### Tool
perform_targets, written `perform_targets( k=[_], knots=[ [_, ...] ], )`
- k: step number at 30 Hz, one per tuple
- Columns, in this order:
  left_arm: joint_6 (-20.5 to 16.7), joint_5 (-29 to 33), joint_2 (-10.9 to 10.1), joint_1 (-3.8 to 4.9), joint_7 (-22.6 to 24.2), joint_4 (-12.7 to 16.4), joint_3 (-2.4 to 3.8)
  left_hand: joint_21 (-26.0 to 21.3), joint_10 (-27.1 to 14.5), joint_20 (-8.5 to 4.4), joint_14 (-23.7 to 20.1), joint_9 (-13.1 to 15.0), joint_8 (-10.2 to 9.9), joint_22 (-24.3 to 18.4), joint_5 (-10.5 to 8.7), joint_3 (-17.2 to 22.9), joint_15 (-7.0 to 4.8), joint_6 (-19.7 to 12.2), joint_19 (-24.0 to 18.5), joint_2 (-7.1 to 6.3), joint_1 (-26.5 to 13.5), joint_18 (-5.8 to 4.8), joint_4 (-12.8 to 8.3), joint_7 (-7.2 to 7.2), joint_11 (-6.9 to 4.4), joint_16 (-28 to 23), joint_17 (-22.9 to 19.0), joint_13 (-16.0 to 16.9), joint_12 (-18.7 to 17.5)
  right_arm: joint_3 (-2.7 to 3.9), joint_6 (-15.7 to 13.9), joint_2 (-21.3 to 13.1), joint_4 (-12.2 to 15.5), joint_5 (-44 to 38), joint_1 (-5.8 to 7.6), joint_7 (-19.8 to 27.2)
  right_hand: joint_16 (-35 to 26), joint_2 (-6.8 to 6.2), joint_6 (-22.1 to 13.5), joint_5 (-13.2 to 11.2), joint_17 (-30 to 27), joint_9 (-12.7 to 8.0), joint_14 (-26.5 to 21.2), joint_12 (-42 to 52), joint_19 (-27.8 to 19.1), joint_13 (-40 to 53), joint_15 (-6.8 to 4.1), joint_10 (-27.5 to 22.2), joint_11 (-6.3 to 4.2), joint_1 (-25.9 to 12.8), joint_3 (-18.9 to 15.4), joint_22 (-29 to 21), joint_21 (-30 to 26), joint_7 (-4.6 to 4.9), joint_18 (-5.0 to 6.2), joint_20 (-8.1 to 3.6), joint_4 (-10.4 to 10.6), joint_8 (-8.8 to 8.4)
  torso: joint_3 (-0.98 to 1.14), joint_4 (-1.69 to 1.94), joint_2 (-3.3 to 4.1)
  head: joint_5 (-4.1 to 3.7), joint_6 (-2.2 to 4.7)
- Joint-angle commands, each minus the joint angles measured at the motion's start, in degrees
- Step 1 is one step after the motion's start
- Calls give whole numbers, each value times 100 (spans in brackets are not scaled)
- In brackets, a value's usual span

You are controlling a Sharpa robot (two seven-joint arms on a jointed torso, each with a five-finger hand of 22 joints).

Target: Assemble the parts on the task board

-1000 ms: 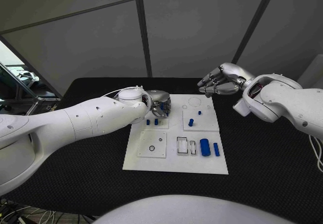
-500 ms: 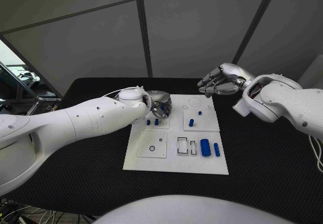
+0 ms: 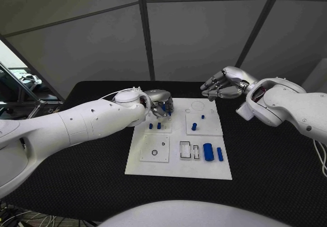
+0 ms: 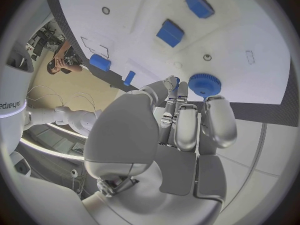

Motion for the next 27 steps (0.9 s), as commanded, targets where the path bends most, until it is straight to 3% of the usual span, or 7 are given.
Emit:
perform_targets(
  k=[1,5,7,15,21,27],
  knots=[
    [-205,176,-112,11,123,145,94,5,50,27,122,-5,-29,-2,27,43,39,30,45,9,-63,-254,5,15,10,20,-8,-7,-35,4,-11,2,-3,-8,10,72,-26,41,15,27,8,9,-15,30,36,-6,-26,-34,-16,4,5,-9,-30,-7,14,-1,-16,29,-1,-3,7,6,29],
    [-125,246,-354,7,71,337,185,101,72,35,120,-8,-44,88,24,49,44,50,73,-6,-86,-277,-2,20,14,22,-17,-10,-66,4,-8,-3,-12,-8,10,71,-26,41,15,27,8,9,-15,30,36,-6,-26,-34,-16,4,5,-9,-30,-7,14,-1,-16,29,4,3,7,21,14],
    [-101,296,-465,5,40,410,202,319,87,43,119,-11,-58,286,22,50,47,60,137,-16,-112,-328,1,22,16,24,-21,-11,-90,4,-7,-6,-14,-8,10,70,-26,41,15,27,8,9,-15,30,36,-6,-26,-34,-16,4,5,-9,-30,-7,14,-1,-16,29,5,1,10,25,7],
    [19,371,-847,-14,-80,625,220,362,112,51,117,-16,-81,327,18,47,52,78,150,-31,-159,-336,10,21,18,28,-28,-12,-128,4,-3,-8,-25,-8,9,66,-26,41,15,27,8,9,-15,30,36,-6,-26,-34,-16,4,5,-9,-30,-7,14,-1,-16,29,6,-10,13,57,-8],
    [99,383,-982,-88,-127,678,221,363,123,53,116,-18,-91,329,17,43,52,85,150,-41,-177,-336,13,19,16,30,-30,-12,-144,4,-2,-10,-28,-8,9,64,-26,41,15,27,8,9,-15,30,36,-6,-26,-34,-16,4,5,-9,-30,-7,14,-1,-16,29,2,-8,13,58,-17],
    [130,386,-963,-166,-132,635,221,363,150,58,113,-23,-118,333,11,11,53,105,149,-64,-254,-334,43,14,14,35,-39,-13,-191,4,1,-7,-27,-8,8,64,-26,41,15,27,8,9,-15,30,36,-6,-26,-34,-16,4,5,-9,-30,-7,14,-1,-16,29,4,-15,11,74,-20]
  ],
)
